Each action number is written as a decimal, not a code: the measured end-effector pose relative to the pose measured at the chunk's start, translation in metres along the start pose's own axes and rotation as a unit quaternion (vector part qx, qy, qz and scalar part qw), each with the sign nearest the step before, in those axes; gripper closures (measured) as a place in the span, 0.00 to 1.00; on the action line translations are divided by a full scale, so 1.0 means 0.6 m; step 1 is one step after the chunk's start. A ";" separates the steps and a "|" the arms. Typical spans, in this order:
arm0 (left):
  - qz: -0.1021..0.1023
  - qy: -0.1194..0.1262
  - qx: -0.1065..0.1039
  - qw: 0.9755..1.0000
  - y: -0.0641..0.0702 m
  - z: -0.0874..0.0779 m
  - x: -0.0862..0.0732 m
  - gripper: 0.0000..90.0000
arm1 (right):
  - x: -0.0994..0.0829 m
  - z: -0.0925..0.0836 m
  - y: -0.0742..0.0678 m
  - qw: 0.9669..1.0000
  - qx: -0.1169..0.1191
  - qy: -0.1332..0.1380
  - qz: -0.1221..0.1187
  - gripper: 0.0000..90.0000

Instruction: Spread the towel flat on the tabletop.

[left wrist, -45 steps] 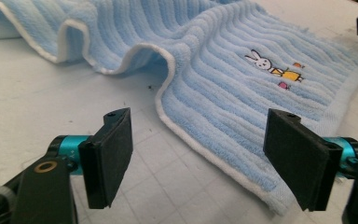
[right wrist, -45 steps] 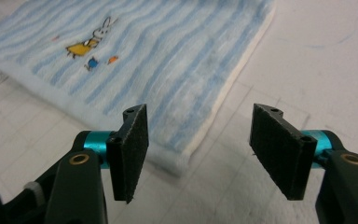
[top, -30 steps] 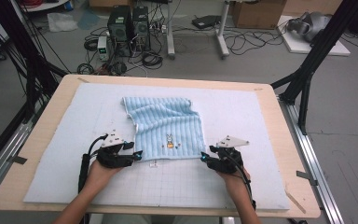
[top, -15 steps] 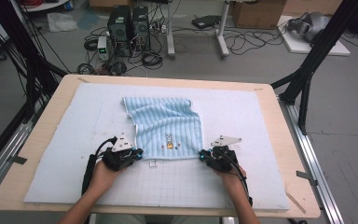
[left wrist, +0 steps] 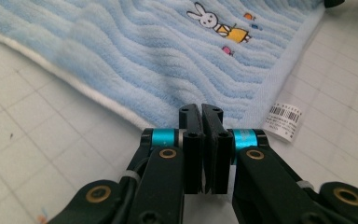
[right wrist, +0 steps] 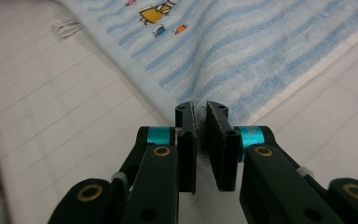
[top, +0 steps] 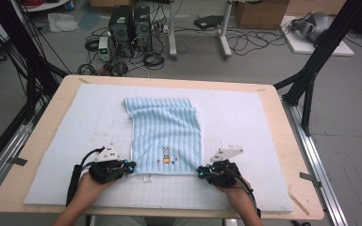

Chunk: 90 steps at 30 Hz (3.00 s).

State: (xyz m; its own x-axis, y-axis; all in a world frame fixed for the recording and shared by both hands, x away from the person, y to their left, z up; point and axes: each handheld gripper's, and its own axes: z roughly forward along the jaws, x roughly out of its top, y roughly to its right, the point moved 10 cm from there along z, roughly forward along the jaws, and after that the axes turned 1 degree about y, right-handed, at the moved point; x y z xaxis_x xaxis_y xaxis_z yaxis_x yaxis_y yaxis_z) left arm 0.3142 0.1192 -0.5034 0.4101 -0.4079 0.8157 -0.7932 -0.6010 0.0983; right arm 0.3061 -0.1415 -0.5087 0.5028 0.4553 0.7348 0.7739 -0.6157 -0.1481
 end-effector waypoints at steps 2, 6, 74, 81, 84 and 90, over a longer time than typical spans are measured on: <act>-0.001 0.000 -0.006 1.000 0.005 -0.010 -0.006 0.96 | -0.005 -0.005 -0.015 1.000 0.011 -0.001 -0.006 0.91; 0.000 -0.001 -0.020 1.000 0.021 -0.028 -0.020 0.96 | -0.018 -0.017 -0.050 0.999 0.032 -0.007 -0.014 0.91; -0.073 0.075 0.047 0.993 -0.054 -0.050 0.037 0.54 | 0.060 0.019 0.009 0.997 -0.017 0.073 0.035 0.61; -0.088 0.054 0.061 0.993 -0.097 0.006 0.048 0.54 | 0.091 0.065 0.047 0.994 -0.080 0.064 0.033 0.57; -0.079 0.034 0.077 0.993 -0.108 0.034 0.047 0.54 | 0.096 0.082 0.063 0.993 -0.093 0.052 0.042 0.60; -0.017 -0.007 0.087 0.996 -0.094 0.058 0.036 0.70 | 0.089 0.097 0.068 0.995 -0.092 0.022 0.038 0.83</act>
State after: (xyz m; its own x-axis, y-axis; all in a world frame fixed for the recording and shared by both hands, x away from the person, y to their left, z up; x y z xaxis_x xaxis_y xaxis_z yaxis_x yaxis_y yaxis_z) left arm 0.3837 0.1201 -0.5111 0.4426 -0.3935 0.8058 -0.6886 -0.7248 0.0242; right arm 0.3867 -0.1048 -0.5143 0.5365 0.3777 0.7546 0.6491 -0.7561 -0.0830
